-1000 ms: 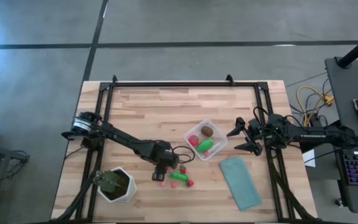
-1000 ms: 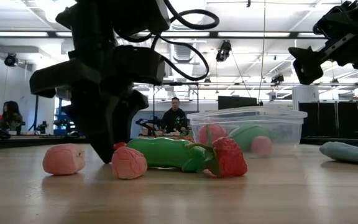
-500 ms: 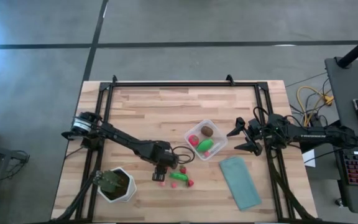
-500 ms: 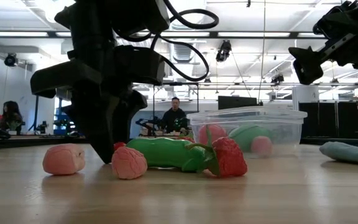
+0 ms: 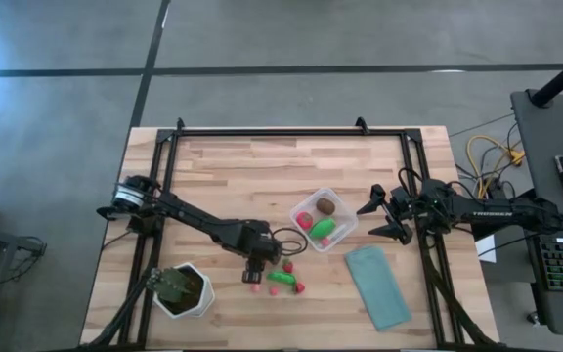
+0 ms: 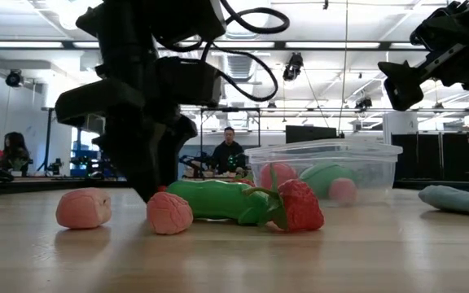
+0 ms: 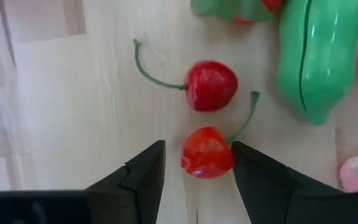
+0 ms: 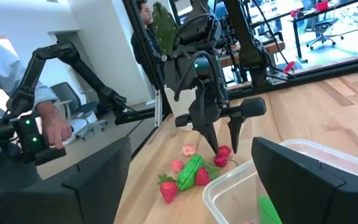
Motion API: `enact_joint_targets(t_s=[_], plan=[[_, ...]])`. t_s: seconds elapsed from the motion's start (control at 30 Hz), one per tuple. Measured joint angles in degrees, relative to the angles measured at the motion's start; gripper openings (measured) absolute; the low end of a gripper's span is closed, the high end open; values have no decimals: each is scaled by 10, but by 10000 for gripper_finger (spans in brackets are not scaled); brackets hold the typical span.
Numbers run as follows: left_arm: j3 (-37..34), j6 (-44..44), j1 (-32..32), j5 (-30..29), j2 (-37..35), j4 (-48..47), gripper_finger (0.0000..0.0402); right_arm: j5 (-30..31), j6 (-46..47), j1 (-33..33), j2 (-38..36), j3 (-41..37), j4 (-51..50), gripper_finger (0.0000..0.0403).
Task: Pick and placing Produce into tupperware
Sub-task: Put the left red cherry into the transparent bin
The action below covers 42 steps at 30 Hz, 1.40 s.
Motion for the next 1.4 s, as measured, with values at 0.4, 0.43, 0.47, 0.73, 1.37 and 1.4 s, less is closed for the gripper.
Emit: enact_joint_targets(t_s=[0.4,0.43,0.47,0.73,1.37,1.4], plan=[[2,1,0,1,-1,-5,158,0,0,0,0,0,0,325],[2,1,0,1,-1,-5,152,0,0,0,0,0,0,325],[2,1,0,1,-1,-5,146,0,0,0,0,0,0,325],[2,5,0,1,-2,-5,108,0,0,0,0,0,0,325],[29,6,14,-88,-89,-57,106,0,0,0,-1,0,0,325],[33,7,18,-98,-96,-58,106,0,0,0,0,0,0,325]])
